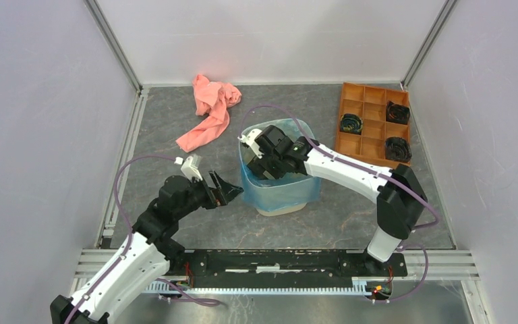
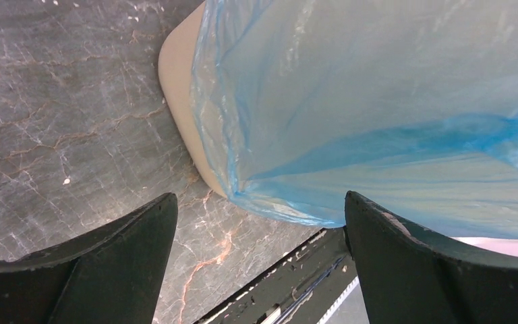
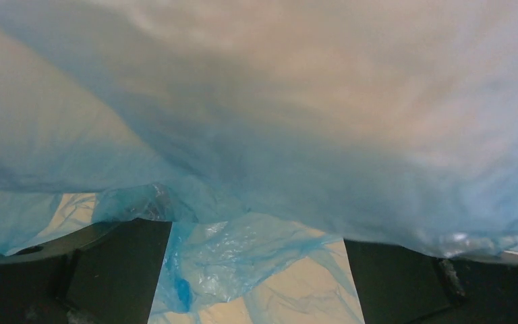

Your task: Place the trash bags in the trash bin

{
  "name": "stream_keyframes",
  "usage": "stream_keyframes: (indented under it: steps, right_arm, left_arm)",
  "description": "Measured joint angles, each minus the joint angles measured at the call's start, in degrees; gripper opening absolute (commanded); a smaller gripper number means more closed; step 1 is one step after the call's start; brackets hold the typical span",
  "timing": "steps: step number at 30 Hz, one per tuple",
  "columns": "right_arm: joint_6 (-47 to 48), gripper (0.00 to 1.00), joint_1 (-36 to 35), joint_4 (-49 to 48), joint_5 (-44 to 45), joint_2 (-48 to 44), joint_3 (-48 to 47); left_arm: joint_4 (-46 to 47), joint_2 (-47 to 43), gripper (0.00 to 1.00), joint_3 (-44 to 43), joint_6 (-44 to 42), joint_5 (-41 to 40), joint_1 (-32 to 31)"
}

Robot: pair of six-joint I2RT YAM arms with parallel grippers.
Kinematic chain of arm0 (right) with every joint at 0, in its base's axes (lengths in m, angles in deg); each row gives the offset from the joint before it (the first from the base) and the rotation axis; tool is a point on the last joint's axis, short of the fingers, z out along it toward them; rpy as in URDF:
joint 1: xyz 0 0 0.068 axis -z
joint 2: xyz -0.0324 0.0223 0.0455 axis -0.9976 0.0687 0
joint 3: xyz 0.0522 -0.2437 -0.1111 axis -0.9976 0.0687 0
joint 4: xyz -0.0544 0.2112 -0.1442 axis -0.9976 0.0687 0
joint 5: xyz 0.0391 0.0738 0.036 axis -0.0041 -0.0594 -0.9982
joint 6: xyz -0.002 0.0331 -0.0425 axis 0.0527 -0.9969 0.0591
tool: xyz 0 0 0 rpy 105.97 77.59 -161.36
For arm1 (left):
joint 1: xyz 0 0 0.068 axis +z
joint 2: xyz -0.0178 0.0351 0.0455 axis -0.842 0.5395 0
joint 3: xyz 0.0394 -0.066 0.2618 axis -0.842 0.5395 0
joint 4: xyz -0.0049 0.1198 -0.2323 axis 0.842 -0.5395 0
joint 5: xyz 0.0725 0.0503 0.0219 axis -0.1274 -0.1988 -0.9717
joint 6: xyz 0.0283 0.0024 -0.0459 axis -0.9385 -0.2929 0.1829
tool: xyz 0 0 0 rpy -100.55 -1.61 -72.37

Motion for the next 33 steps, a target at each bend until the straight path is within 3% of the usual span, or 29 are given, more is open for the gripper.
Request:
stream_keyframes:
  steps: [14, 24, 33]
  right_arm:
    - [-1.5, 0.98, 0.2, -4.4, -13.8, 2.0, 3.0]
    - [-1.1, 0.98, -0.4, 0.7, -9.4, -6.0, 0.2]
    - [-1.0, 0.98, -0.8, -1.4, -10.1, 0.3, 1.6]
  left_arm:
    - [-2.3, -0.7, 1.0, -4.0, -0.8, -2.5, 0.0]
    - [-3.2, -0.9, 1.0, -4.5, -1.5, -3.0, 0.0]
    - [-4.0, 1.4, 1.0, -5.1, -1.5, -2.5, 0.0]
